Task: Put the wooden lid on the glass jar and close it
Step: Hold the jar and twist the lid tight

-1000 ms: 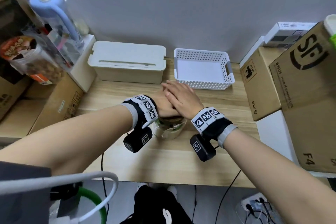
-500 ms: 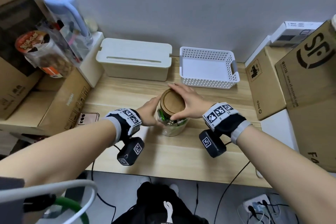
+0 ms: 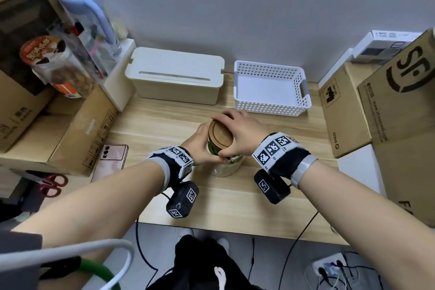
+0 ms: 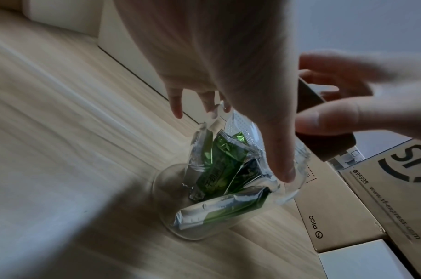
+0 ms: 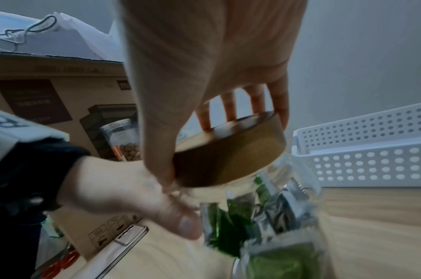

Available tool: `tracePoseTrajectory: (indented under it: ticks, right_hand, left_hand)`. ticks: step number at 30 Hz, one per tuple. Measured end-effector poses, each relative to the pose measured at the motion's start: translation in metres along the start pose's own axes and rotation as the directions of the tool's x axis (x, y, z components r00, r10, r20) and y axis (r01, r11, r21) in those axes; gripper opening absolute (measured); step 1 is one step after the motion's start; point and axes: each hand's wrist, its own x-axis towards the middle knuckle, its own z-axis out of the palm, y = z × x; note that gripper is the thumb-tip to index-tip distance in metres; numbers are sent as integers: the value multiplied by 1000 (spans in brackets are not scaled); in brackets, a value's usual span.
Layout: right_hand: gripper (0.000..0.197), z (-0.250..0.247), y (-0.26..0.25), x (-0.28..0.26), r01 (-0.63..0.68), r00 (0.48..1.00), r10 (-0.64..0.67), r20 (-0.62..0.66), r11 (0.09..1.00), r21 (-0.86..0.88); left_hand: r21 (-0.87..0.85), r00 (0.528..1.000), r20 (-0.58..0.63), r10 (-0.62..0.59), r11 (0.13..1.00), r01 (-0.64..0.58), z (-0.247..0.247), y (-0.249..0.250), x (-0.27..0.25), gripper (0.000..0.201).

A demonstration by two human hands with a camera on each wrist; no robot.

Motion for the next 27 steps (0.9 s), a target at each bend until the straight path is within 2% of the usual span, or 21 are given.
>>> tracePoseTrajectory:
  ticks: [4,7,11,13,14,16,17,19,23,27]
  right_hand:
    - [91,9,-16,-5,-186,977,185,-108,983,5]
    - [90,15,-30,-5,-341,936,328,-128,935,-100]
    - [91,3,-27,-4,-383,923,373,-99,916,-118]
    - [94,-11,-13,-3,-352,936,351,-27,934,-55]
    - [96,-18,-6,-3,-293,955,294,47,956,-19]
    - [103,-29,3,-2,-100,976,94,196,995,18]
    - [108,-32,5,-2,-14,969,13,245,1000,2]
    - [110,-32,4,1,77,956,-56,287,995,-61]
    - [104,-29,0,3,99,972,-74,224,990,-101]
    - [96,-21,-10,-2,-82,994,94,59,979,-186]
  left_hand:
    - [-38,1000,10,-13,999,13,0,0,-2,123]
    - [-15,999,27,-42,999,43,-1,3,-4,125]
    - [29,998,37,-51,998,50,-2,4,-3,122]
    - [18,998,46,-38,999,38,-3,4,-3,122]
    - [10,998,45,-32,999,32,-3,3,-3,123]
    - [8,999,34,-27,1000,27,-3,3,-3,125]
    - [16,999,33,-29,999,29,-3,2,-3,126]
    - [37,999,39,-35,999,33,-2,2,-2,126]
    - [62,997,59,-53,997,49,-4,2,-1,125]
    - [19,996,66,-51,999,50,-5,-1,0,126]
